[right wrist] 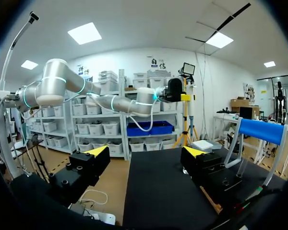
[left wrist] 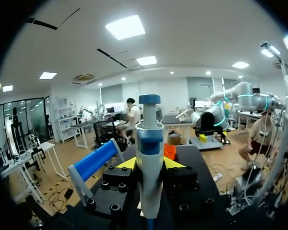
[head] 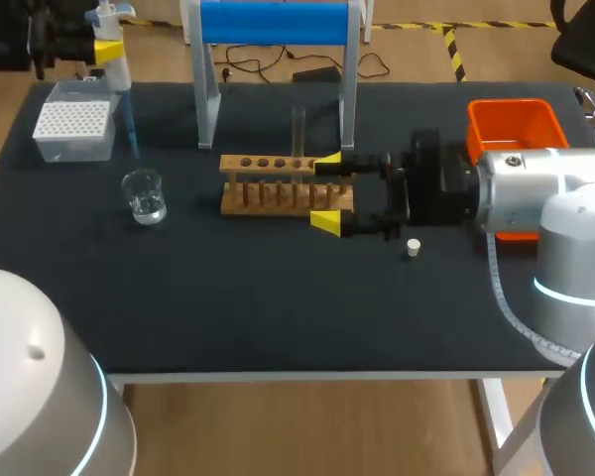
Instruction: Invert the test tube, pick up the pipette, mount the tip to pipette, aspirate from beaker and dispense into the tube, eject the tip, return the pipette, and cap with the stopper.
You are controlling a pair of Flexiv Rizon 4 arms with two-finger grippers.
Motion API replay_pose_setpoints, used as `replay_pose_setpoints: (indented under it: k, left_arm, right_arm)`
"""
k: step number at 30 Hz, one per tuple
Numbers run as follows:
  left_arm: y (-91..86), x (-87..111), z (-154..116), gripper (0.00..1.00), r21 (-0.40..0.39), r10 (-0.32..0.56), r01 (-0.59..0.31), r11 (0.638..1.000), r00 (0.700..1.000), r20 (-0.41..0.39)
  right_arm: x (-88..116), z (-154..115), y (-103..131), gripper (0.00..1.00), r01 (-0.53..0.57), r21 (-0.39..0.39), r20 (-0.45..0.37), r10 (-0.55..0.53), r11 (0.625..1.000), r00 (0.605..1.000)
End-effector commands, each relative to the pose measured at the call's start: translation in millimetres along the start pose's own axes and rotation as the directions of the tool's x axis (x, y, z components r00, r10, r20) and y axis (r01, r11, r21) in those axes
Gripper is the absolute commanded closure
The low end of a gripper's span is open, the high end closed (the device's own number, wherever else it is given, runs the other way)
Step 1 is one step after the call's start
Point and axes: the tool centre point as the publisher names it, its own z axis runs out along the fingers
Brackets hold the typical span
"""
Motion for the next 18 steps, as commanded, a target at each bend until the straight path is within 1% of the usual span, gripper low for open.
replay_pose_setpoints:
  k: [1,4,18]
  left_arm:
    - [1.8,-4.8,0.6,1.0,0.007,0.004,-0.004,1.0,1.0,-0.019]
    - [-0.1,-2.4,0.7,1.0,0.014,0.012,-0.012,1.0,1.0,-0.007]
    - [-0.1,-2.4,0.7,1.0,0.014,0.012,-0.012,1.0,1.0,-0.007]
  right_arm:
    - [0.9,-1.8,0.2,0.0,0.0,0.001,-0.001,0.0,1.0,1.0]
    - [0.9,-1.8,0.2,0.0,0.0,0.001,-0.001,0.0,1.0,1.0]
    - [0.9,-1.8,0.2,0.0,0.0,0.001,-0.001,0.0,1.0,1.0]
